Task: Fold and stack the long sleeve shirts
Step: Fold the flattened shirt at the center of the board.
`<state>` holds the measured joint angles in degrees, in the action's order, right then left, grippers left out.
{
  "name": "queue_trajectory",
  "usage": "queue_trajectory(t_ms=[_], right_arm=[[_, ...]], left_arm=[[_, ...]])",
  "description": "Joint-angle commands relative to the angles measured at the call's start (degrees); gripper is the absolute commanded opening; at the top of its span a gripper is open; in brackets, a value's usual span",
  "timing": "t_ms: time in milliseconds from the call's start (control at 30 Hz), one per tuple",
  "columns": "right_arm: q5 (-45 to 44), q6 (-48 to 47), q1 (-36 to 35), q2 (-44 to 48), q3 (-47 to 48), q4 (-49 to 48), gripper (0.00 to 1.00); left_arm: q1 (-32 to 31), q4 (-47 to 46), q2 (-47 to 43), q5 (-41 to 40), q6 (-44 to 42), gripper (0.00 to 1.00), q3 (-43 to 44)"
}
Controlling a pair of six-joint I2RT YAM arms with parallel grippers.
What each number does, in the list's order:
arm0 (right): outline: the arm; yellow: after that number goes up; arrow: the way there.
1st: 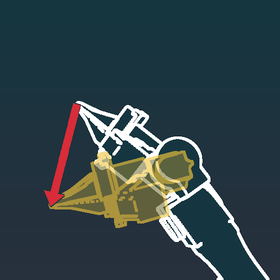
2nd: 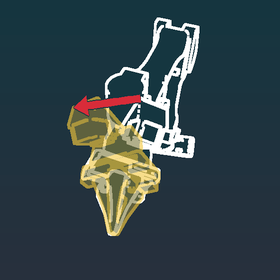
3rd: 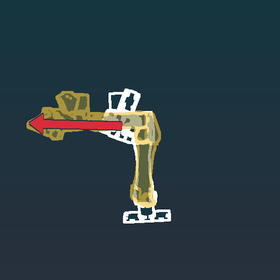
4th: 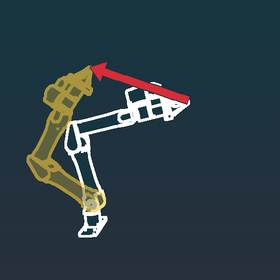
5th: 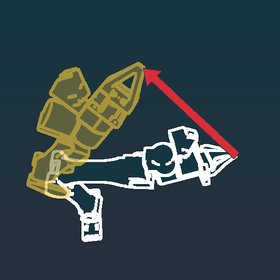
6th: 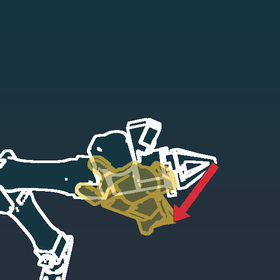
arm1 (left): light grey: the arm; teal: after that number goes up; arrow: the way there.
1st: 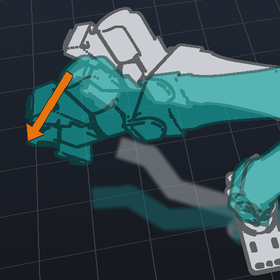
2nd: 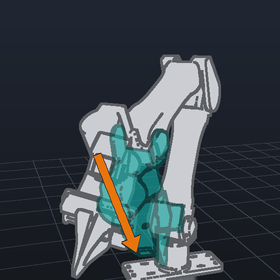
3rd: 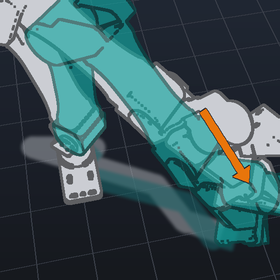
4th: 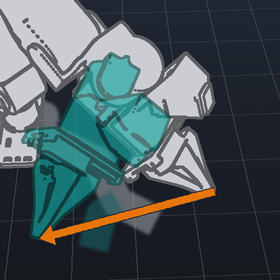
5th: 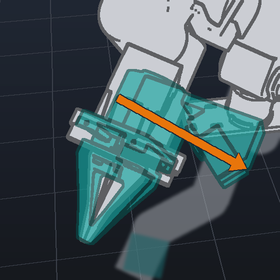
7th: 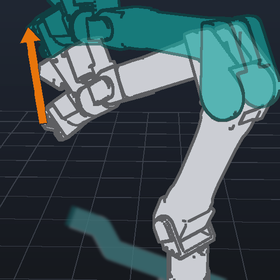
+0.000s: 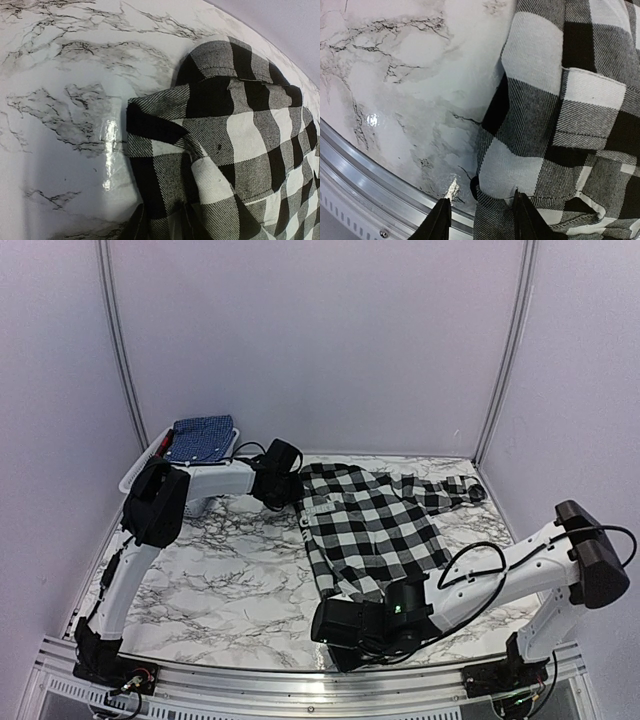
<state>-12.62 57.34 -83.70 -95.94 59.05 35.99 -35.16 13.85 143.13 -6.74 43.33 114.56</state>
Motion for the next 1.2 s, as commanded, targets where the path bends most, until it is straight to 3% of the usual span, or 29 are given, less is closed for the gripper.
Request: queue_trajectory(t_ms=[0, 167, 300, 333, 600, 900, 1067, 1100, 1167], right_arm=[[-0.30, 1.48, -0.50, -2.35, 0.46, 0.73, 0.39], [-0.40, 2.14, -1.08, -4.46, -0.25, 1.54, 0.30], [-0.14, 2.05, -1.20, -5.04, 0.38, 1.32, 0.02], [-0.10, 1.64, -1.19, -5.10, 1.08, 1.35, 0.00], [1.88, -4.64, -1.15, -10.40, 16.20, 0.91, 0.00], [7.32, -10.57, -0.22, -25.28, 36.99, -0.44, 0.00], [10.31, -11.11, 1.26, -30.54, 43.70, -1.47, 0.00], [10.48, -11.11, 1.40, -30.76, 44.10, -1.69, 0.02], [9.53, -11.24, 1.48, -30.08, 44.03, -1.78, 0.11]], left_arm=[[-0.53, 2.68, 3.09, -0.42, 0.51, 0.19, 1.25], [-0.53, 2.59, 3.26, -0.76, 0.40, 0.07, 1.91], [-0.19, 2.64, 3.12, -0.99, -0.10, 0.00, 2.71], [-0.10, 2.64, 2.97, -1.10, -0.35, 0.00, 2.95], [2.71, 2.61, 0.00, -1.38, -4.35, 0.00, 3.96], [8.75, 3.05, -1.28, 4.12, -12.12, 0.00, 6.20], [11.38, 3.94, -0.26, 6.56, -15.06, 0.00, 8.21], [11.64, 4.15, -0.17, 7.93, -15.53, 0.01, 8.42], [11.76, 4.17, -0.61, 8.65, -16.43, 0.12, 8.53]])
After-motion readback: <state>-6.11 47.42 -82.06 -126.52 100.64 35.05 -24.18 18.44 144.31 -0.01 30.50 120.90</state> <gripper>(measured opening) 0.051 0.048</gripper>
